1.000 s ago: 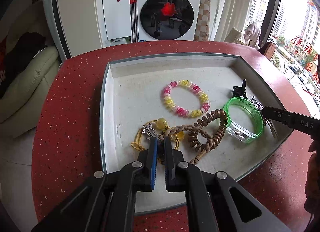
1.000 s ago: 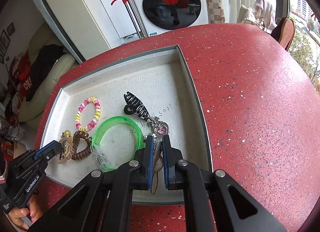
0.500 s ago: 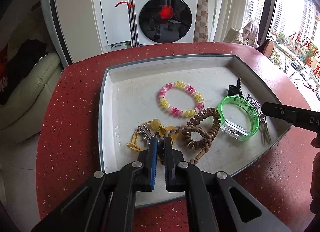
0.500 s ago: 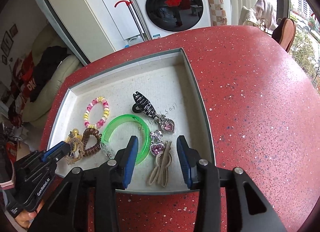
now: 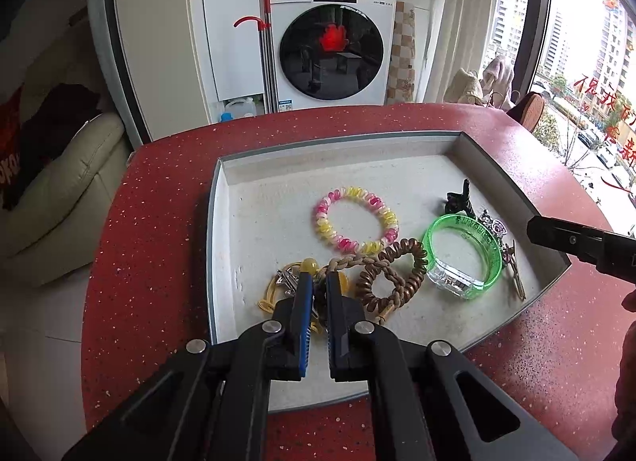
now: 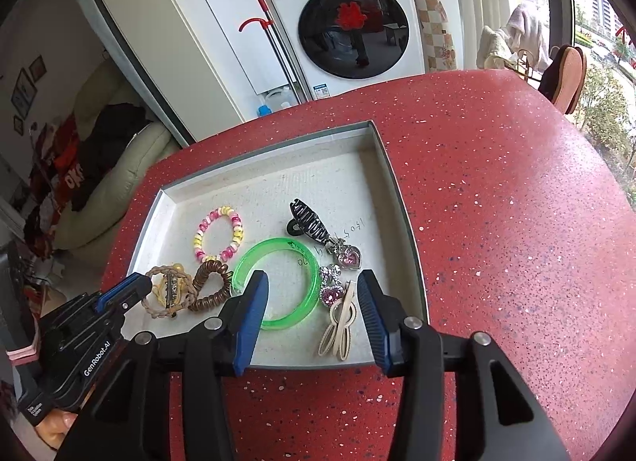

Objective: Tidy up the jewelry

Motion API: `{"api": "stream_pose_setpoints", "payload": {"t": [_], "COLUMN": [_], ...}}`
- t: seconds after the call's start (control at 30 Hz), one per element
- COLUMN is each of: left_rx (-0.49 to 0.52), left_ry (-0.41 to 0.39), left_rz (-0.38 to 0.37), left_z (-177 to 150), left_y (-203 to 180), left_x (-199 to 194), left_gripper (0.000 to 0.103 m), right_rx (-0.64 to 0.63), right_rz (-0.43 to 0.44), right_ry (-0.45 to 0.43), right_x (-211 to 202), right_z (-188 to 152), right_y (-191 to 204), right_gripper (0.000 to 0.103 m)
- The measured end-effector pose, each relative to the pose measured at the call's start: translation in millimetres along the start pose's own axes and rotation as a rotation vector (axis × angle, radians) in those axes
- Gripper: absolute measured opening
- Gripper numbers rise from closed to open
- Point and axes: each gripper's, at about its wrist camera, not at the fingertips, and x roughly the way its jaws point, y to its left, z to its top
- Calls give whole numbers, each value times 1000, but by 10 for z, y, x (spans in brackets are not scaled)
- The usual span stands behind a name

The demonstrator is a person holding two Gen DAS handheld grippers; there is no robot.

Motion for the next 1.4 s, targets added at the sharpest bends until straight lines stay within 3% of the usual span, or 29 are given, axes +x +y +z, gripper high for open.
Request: {"api": "stream_pose_setpoints", "payload": {"t": [0.6, 0.63, 0.67, 0.7, 0.73, 0.93, 1.0, 1.07, 1.23, 1.3, 1.33, 1.4], "left_rx": [1, 3, 1, -9, -7, -14, -25, -29, -36, -40, -42, -48], "left_ry": [10, 11, 13, 1, -30, -39, -37, -35, -28, -24, -22, -21], "left_rz": [6, 8, 14, 32, 43, 43, 44, 52, 77, 81, 85, 91], "left_z": [60, 61, 63, 63, 67, 120, 118, 104, 46, 16, 1, -41], "left_y": [-10, -15, -23, -18, -20, 9, 31, 47, 76, 89, 94, 99], "left_x": [109, 111, 112, 87, 39, -48, -57, -72, -115, -134, -143, -165], "left_gripper": [27, 40, 97, 103, 103, 103, 103, 103, 103, 103, 103, 103], "right_rx": [2, 3, 6, 9, 11, 1, -19, -48, -100, -113, -118, -129], "right_rz": [-9, -10, -10, -12, -12, -24, -35, -50, -70, -77, -82, -77], "right_ry": [-5, -7, -10, -13, -17, -27, -31, -34, -48, -50, -54, -79], "right_x": [-8, -14, -20, -31, -44, -88, -88, -86, -92, -92, -97, -126], "right_z": [3, 3, 2, 5, 9, 28, 25, 8, -59, -89, -104, -141], "right_y": [-37, -43, -47, -55, -64, -79, -47, 2, 111, 141, 154, 177], "right_gripper": [51, 51, 51, 51, 51, 51, 57, 80, 83, 92, 102, 103]}}
